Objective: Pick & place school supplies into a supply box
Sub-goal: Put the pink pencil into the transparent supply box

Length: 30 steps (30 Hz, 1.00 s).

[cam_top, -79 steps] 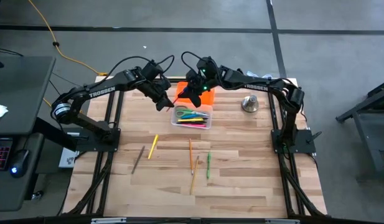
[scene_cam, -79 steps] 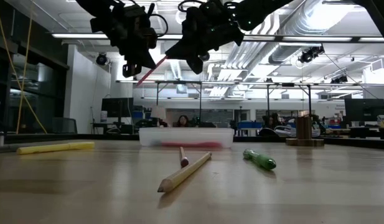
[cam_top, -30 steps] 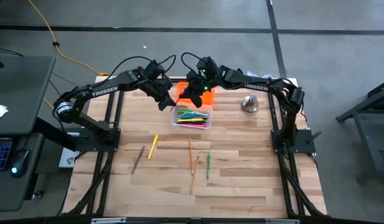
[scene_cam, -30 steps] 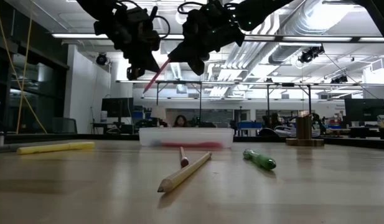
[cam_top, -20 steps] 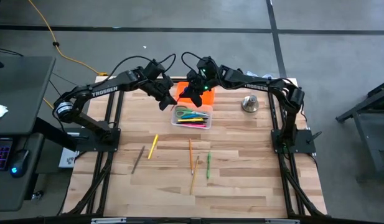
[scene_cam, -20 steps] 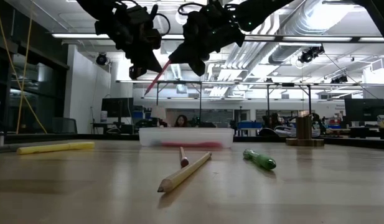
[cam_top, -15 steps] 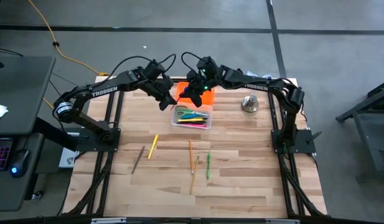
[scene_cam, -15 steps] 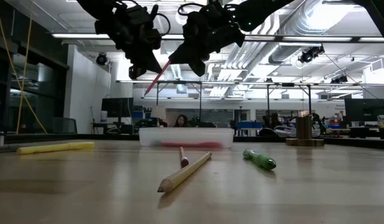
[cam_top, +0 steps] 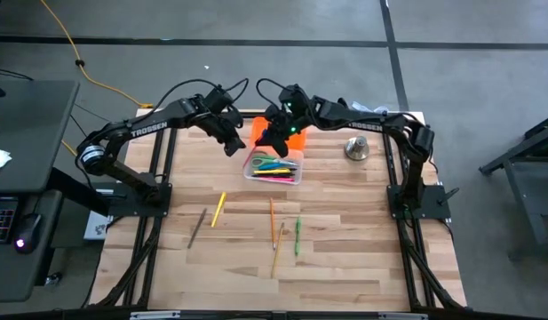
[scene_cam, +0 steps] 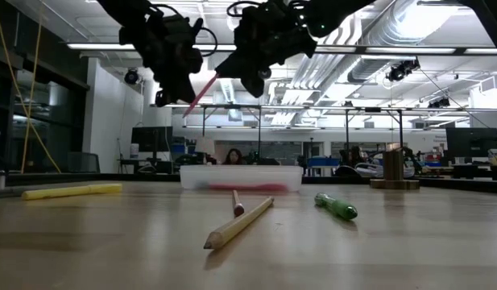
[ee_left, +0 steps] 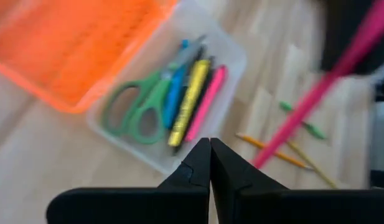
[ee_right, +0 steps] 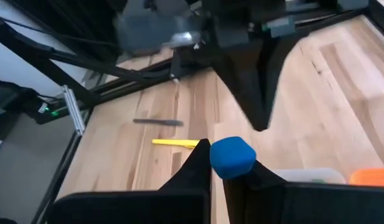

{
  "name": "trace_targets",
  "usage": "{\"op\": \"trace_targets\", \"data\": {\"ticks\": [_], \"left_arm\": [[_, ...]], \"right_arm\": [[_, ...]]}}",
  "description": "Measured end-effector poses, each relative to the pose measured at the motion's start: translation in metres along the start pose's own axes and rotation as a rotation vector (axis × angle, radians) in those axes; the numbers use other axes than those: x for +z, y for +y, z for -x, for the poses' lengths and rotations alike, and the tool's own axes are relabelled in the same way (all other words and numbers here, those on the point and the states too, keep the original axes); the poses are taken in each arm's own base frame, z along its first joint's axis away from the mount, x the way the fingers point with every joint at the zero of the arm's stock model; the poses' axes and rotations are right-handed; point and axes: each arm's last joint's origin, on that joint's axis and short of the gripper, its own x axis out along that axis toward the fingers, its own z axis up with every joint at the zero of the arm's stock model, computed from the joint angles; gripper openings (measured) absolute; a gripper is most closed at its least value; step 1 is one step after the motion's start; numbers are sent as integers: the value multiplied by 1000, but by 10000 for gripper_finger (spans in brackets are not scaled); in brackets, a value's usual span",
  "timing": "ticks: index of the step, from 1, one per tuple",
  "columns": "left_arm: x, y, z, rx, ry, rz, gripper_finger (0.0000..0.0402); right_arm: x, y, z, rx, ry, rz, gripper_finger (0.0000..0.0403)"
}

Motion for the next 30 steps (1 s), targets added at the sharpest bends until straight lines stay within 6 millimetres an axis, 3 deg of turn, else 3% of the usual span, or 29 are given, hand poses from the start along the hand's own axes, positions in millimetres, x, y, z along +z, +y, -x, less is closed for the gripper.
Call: {"op": "trace_targets", "data": {"ticks": [13,24,30], "left_arm": [[0,-6,0,-175,-1,-40,48],[4,-7,0,-189,-33,-39,192],[4,-7,0,-195,-32,-24,240]], "right_arm": [[-4,-5,2,-52,26,-23,0],[-4,-6,2,-77,28,-18,0],[-3,-6,1,-77,14,-8,0]]}}
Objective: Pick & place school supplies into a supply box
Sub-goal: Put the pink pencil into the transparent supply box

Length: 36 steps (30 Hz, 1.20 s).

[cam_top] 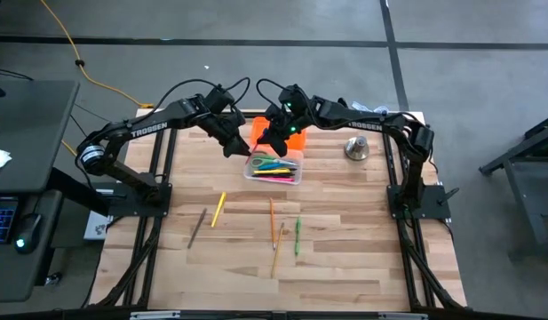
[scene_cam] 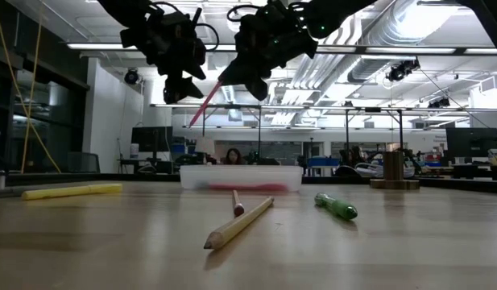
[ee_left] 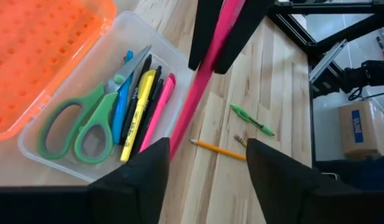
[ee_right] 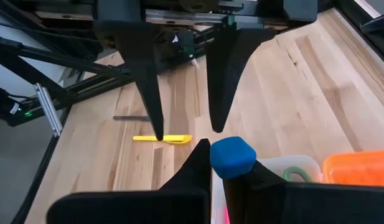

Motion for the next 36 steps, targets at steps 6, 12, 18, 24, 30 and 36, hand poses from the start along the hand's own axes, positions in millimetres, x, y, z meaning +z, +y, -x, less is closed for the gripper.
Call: {"op": "trace_targets", "data": {"ticks": [6,12,18,24,30,36], "left_arm": [[0,0,0,-8,-1,-1,249],[3,0,-1,-20,-27,-7,235],[4,0,-1,-21,-32,-4,219],[4,0,-1,-18,-32,-4,182],[5,1,-1,6,-39,-10,109],[6,0,-1,6,-56,-77,23]], "right_arm": [[2,1,0,14,-16,2,0],[6,2,0,32,-52,5,0],[7,2,0,34,-62,9,0],[10,2,0,38,-86,21,0],[10,2,0,40,-87,21,0],[10,2,1,45,-86,11,0]]}}
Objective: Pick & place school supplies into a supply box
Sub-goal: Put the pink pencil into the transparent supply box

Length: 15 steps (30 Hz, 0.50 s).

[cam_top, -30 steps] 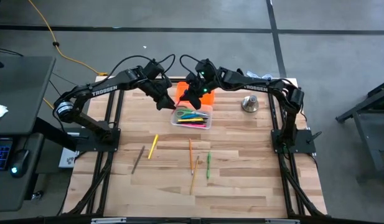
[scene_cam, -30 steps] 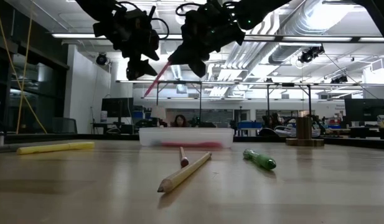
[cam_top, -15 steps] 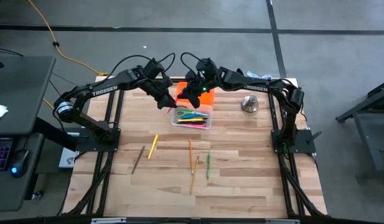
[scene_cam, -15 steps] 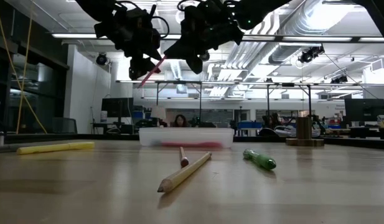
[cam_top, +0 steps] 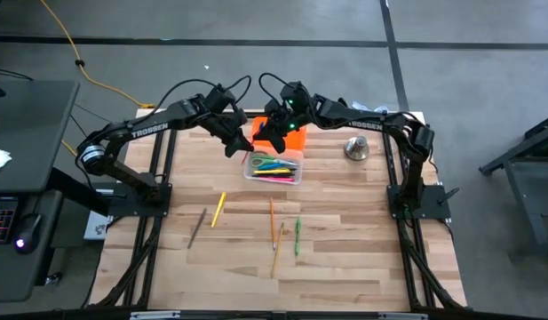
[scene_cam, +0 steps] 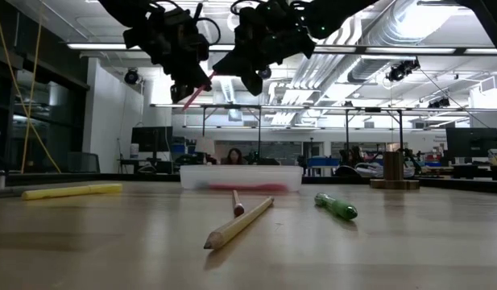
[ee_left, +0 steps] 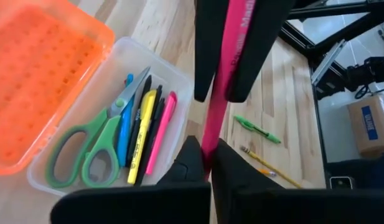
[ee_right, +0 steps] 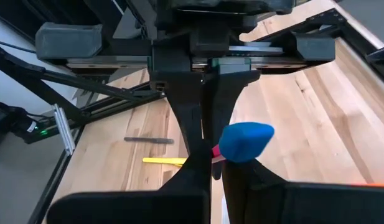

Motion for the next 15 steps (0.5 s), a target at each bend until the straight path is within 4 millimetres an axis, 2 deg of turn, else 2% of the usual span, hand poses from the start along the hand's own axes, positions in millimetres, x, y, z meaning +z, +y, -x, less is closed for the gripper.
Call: {"op": "trace_targets", "data": {"ticks": [4,8,15], "left_arm": [[0,0,0,5,2,9,41],[0,0,0,12,2,7,24],[-1,1,0,55,11,4,24]], "right_arm": [[0,0,0,2,-1,-4,0],[0,0,0,0,-3,-5,0],[0,-1,0,-10,-1,-11,20]]}}
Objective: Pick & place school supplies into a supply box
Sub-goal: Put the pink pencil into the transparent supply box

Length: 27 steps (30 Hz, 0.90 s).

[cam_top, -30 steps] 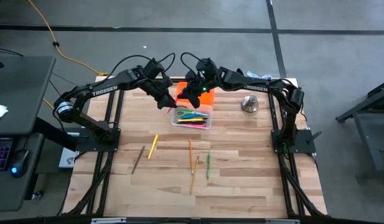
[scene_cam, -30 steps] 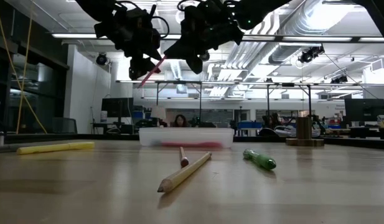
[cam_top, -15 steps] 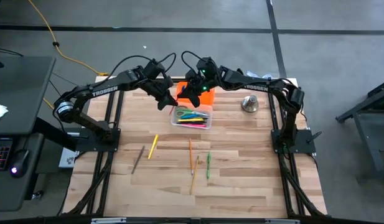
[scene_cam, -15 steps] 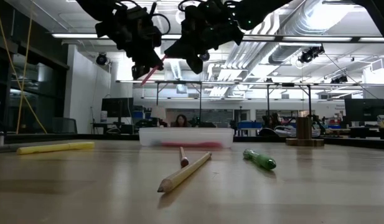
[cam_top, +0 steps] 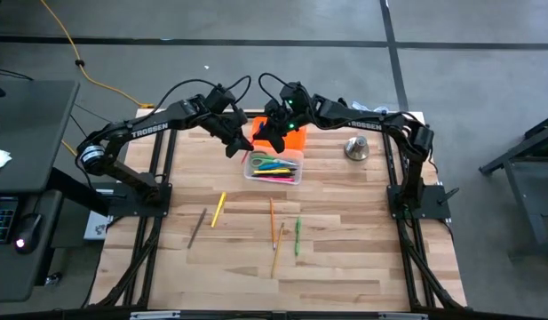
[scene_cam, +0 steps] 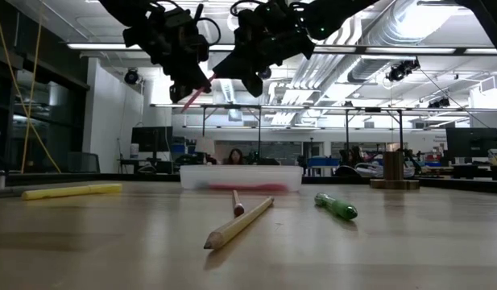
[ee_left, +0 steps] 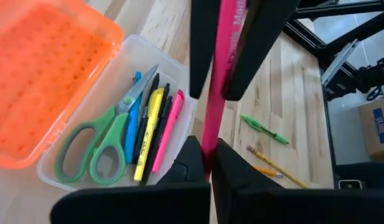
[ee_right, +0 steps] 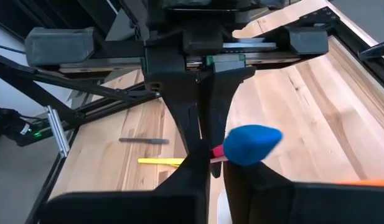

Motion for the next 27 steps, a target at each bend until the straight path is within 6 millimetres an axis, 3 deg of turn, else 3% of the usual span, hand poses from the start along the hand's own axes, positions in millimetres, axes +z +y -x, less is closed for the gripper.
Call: {"op": "trace_targets", "data": {"ticks": [16,22,27], "left_arm": [[-14,2,1,71,126,58,24],[-23,2,2,86,207,75,24],[-25,0,1,75,228,85,24]], "right_arm": [[-12,-12,12,116,135,-48,116],[-14,-1,22,109,189,97,117],[-8,23,33,-16,207,344,117]]}}
